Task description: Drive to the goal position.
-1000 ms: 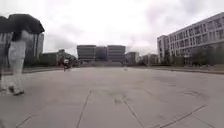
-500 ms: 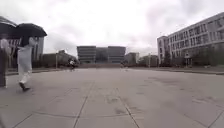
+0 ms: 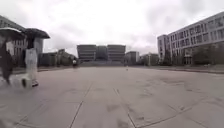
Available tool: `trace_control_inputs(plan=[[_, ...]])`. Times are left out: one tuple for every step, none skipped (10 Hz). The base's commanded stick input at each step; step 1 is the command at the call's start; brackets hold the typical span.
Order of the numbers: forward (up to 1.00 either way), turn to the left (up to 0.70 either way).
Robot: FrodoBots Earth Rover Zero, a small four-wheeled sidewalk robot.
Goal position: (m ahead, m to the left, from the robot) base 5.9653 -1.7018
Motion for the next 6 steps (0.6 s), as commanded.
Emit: trace_control_inputs(plan=[[0.7, 0.02], [0.7, 0.02], [0.7, 0.02], [0.7, 0.02], [0.7, 0.02], [0.7, 0.02]])
